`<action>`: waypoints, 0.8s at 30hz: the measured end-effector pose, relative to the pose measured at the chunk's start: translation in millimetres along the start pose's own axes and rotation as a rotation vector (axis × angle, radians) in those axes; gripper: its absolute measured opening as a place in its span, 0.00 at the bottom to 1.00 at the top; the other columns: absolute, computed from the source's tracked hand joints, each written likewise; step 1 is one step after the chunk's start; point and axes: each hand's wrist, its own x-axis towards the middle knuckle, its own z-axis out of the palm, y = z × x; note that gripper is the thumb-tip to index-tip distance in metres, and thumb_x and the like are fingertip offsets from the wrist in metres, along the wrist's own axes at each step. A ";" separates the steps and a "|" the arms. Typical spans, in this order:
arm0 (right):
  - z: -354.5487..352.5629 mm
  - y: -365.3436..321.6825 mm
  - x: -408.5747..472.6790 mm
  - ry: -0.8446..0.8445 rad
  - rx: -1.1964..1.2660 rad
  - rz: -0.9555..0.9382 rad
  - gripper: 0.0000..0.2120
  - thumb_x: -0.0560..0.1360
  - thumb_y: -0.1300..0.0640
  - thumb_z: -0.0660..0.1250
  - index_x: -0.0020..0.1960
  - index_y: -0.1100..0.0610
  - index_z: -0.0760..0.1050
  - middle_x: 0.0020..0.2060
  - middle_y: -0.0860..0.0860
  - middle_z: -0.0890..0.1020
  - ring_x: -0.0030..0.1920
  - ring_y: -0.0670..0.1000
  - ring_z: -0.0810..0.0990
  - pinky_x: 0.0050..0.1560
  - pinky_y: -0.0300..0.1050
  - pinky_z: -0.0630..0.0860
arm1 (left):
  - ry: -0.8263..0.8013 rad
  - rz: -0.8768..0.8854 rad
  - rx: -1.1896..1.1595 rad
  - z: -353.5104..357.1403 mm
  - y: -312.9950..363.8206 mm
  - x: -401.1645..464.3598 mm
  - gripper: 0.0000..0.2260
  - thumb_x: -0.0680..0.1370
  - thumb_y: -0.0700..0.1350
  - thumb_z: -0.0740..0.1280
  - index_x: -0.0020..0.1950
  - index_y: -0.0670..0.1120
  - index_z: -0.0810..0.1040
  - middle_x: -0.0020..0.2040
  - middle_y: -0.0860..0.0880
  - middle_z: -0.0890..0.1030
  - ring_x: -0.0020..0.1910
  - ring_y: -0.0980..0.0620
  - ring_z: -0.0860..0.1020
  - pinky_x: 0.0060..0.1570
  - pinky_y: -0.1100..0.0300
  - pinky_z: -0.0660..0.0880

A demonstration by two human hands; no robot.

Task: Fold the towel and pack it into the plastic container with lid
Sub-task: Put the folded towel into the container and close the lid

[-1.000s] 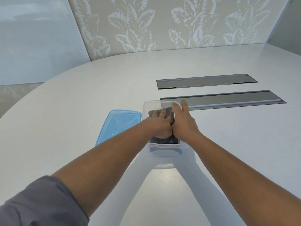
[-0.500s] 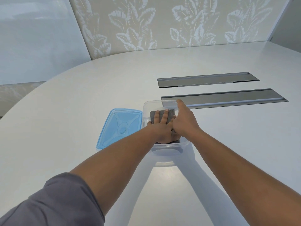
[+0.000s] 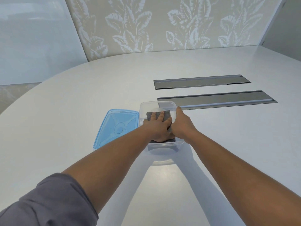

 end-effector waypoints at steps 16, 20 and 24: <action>0.1 2.2 -0.4 0.019 -0.060 -0.010 0.38 0.79 0.67 0.60 0.83 0.54 0.46 0.72 0.60 0.73 0.69 0.62 0.74 0.59 0.51 0.74 | 0.721 -0.321 -0.844 -8.4 -78.7 -52.0 0.06 0.76 0.45 0.63 0.52 0.52 0.75 0.51 0.51 0.79 0.52 0.45 0.78 0.55 0.45 0.78; 0.1 2.1 -0.7 0.017 -0.059 -0.008 0.38 0.79 0.67 0.58 0.83 0.54 0.46 0.73 0.60 0.71 0.69 0.62 0.73 0.57 0.50 0.73 | 0.406 -0.465 -0.614 15.5 -96.1 -53.1 0.06 0.75 0.47 0.65 0.50 0.50 0.72 0.46 0.50 0.79 0.45 0.48 0.77 0.46 0.51 0.76; 2.1 1.4 -1.6 0.018 -0.056 -0.008 0.37 0.79 0.68 0.58 0.83 0.54 0.46 0.72 0.60 0.73 0.68 0.62 0.73 0.56 0.50 0.72 | 0.275 -0.420 -0.441 26.3 -98.2 -53.3 0.14 0.73 0.58 0.67 0.48 0.49 0.72 0.43 0.52 0.78 0.44 0.49 0.77 0.43 0.54 0.73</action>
